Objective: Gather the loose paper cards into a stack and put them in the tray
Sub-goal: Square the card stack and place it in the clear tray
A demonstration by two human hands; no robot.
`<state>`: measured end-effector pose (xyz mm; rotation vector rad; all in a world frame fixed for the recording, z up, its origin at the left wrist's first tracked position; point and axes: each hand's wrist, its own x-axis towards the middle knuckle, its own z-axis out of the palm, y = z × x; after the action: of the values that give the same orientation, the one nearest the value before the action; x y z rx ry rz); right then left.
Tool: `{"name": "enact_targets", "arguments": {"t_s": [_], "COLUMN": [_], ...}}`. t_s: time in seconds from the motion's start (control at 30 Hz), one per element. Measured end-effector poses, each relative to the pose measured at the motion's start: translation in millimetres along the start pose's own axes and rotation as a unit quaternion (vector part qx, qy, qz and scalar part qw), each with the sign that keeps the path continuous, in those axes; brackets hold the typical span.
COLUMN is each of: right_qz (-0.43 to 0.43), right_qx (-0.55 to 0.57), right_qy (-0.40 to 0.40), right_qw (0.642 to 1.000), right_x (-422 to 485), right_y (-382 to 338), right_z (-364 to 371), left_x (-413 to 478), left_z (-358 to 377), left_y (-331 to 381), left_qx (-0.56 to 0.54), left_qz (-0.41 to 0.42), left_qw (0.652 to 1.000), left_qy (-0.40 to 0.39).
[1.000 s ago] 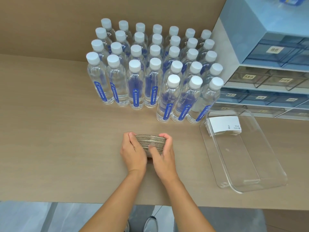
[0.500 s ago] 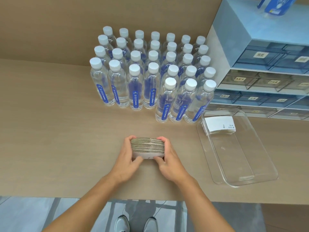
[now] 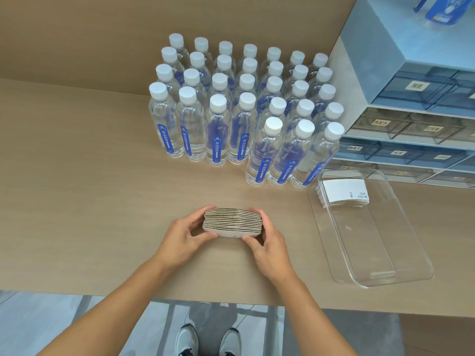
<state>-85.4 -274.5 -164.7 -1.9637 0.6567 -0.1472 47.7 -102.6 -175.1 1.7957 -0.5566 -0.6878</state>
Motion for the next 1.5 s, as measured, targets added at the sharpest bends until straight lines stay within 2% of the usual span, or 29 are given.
{"name": "enact_targets", "arguments": {"t_s": [0.1, 0.23, 0.4, 0.57, 0.73, 0.9, 1.03, 1.17, 1.3, 1.5], "right_qz": [0.012, 0.05, 0.075, 0.071, 0.072, 0.079, 0.123, 0.217, 0.257, 0.291], "right_qx": [0.013, 0.054, 0.073, 0.053, 0.086, 0.162, 0.163, 0.167, 0.191, 0.175], "right_qy": [0.023, 0.045, 0.027, 0.009, 0.0, -0.013, -0.03, -0.045, -0.016, -0.008], "right_qw": [1.0, 0.996, 0.994, 0.996, 0.994, 0.984, 0.978, 0.961, 0.947, 0.941], "right_x": [-1, -2, 2, 3, -1, -4, -9, -18, -28, -32], "right_y": [-3, -8, -6, -4, -9, -38, -60, -85, -89, -43], "right_z": [9, 21, 21, 17, 8, -36, -74, -117, -160, -245], "left_x": [0, -9, -14, -12, -8, -7, -3, 6, 15, 31], "left_z": [1, 15, 31, 30, 16, 6, 1, 8, 37, 130], "left_y": [0, 3, 4, 7, 9, 53, 100, 147, 179, 195], "left_qx": [0.04, 0.157, 0.124, 0.105, 0.06, -0.104, -0.15, -0.154, -0.124, -0.133], "left_qz": [0.0, 0.039, 0.04, 0.018, -0.026, -0.054, -0.161, -0.261, -0.283, -0.323], "left_qw": [0.999, 0.987, 0.99, 0.993, 0.997, 0.993, 0.973, 0.943, 0.938, 0.916], "left_qy": [-0.002, 0.015, 0.056, 0.048, 0.033, -0.003, -0.065, -0.137, -0.159, -0.2]}}
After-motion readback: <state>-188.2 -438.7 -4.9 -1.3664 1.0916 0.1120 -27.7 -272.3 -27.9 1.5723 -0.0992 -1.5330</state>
